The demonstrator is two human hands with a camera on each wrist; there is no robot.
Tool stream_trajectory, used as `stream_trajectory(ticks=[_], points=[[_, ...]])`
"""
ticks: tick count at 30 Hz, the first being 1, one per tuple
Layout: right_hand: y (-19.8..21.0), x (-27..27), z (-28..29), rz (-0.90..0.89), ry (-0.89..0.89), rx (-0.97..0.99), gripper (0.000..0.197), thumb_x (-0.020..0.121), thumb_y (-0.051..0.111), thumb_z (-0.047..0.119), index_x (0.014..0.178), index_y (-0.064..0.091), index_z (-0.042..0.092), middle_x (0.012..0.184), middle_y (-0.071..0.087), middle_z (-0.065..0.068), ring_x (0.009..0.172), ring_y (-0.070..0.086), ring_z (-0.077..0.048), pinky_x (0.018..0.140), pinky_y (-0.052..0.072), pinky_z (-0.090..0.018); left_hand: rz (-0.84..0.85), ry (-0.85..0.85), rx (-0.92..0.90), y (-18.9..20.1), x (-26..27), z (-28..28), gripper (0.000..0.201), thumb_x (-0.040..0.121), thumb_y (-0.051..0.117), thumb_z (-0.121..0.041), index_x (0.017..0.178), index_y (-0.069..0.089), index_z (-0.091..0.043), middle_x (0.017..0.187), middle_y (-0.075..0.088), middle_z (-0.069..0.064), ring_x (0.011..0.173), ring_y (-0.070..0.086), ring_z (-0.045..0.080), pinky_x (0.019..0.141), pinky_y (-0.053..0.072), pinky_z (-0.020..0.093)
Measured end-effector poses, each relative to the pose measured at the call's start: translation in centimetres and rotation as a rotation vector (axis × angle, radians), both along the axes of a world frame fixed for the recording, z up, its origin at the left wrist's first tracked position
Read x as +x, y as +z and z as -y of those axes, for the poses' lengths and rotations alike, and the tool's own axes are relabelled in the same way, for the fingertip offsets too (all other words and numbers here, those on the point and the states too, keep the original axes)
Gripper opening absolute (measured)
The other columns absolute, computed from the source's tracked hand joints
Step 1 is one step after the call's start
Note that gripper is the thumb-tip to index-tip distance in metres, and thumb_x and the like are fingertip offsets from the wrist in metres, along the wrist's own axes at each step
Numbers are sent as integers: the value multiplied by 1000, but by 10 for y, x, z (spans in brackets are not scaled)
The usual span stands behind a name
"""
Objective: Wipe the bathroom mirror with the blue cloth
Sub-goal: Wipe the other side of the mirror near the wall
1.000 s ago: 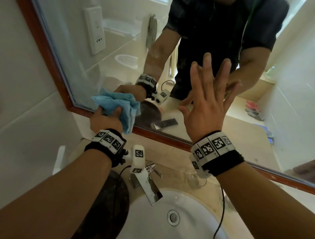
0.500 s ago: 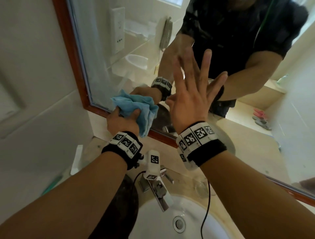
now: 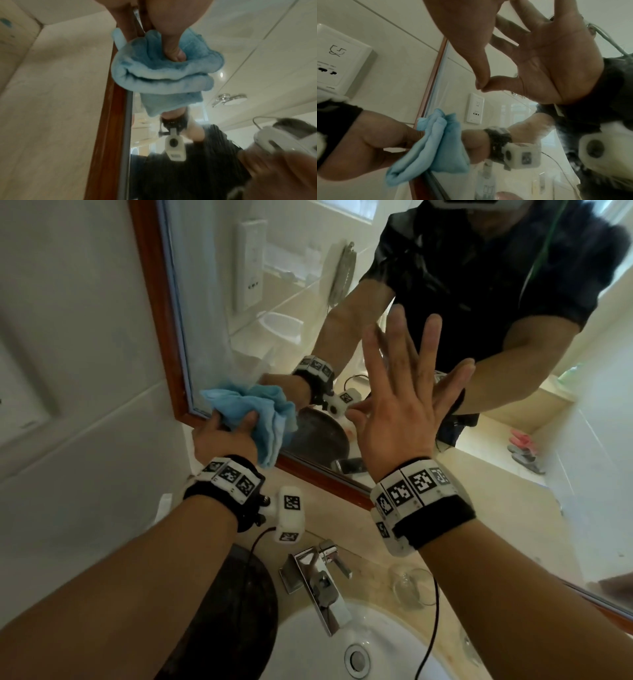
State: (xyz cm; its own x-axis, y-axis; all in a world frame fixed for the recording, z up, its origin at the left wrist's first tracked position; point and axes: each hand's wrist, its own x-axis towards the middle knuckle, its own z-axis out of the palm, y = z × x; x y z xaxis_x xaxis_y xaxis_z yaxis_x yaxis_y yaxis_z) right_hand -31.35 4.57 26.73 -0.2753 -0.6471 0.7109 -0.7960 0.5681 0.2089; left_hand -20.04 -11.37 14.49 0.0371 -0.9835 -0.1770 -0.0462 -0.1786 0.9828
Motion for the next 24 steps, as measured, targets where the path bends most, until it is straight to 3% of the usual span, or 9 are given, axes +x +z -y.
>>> stream_trajectory(ticks=[4, 8, 10, 13, 19, 24], points=[[-1, -2, 0, 11, -15, 4, 96, 81, 73, 35, 154, 11, 31, 162, 6, 1, 148, 2, -33, 109, -5, -65, 2, 11, 7, 5, 18, 26, 65, 71, 78, -47, 129, 62, -23, 122, 68, -1, 110, 63, 19, 102, 48, 35], [0, -1, 0, 20, -19, 18, 102, 77, 76, 40, 154, 11, 31, 162, 5, 2, 148, 2, -33, 109, -2, -68, 10, 42, -26, 6, 22, 40, 51, 81, 74, -37, 128, 59, -21, 124, 65, -1, 115, 61, 19, 94, 44, 25], [0, 0, -1, 9, -18, 16, 102, 76, 77, 39, 154, 11, 30, 162, 5, 3, 148, 3, -33, 109, -1, -69, 36, 80, -41, 5, 22, 40, 50, 83, 72, -38, 127, 59, -17, 124, 64, 3, 114, 60, 21, 91, 44, 27], [-1, -2, 0, 11, -14, 24, 100, 78, 76, 40, 154, 12, 30, 162, 4, 3, 148, 3, -33, 108, -3, -68, 71, 95, -61, 4, 23, 36, 51, 83, 72, -41, 127, 60, -18, 123, 65, 4, 113, 61, 23, 93, 45, 32], [-2, -7, 0, 28, -1, 42, 94, 84, 70, 40, 154, 7, 33, 162, -1, 4, 148, -6, -28, 108, -11, -64, 16, 65, -60, 15, 12, 14, 58, 74, 82, -38, 126, 61, -20, 121, 68, -2, 108, 64, 16, 98, 50, 30], [-2, -4, -1, 11, 15, 18, 102, 78, 78, 28, 153, 10, 33, 162, 3, 5, 148, 1, -30, 109, -2, -68, -41, 42, -65, 30, -7, -18, 62, 72, 85, -33, 127, 60, -17, 121, 65, -1, 107, 62, 17, 97, 50, 31]])
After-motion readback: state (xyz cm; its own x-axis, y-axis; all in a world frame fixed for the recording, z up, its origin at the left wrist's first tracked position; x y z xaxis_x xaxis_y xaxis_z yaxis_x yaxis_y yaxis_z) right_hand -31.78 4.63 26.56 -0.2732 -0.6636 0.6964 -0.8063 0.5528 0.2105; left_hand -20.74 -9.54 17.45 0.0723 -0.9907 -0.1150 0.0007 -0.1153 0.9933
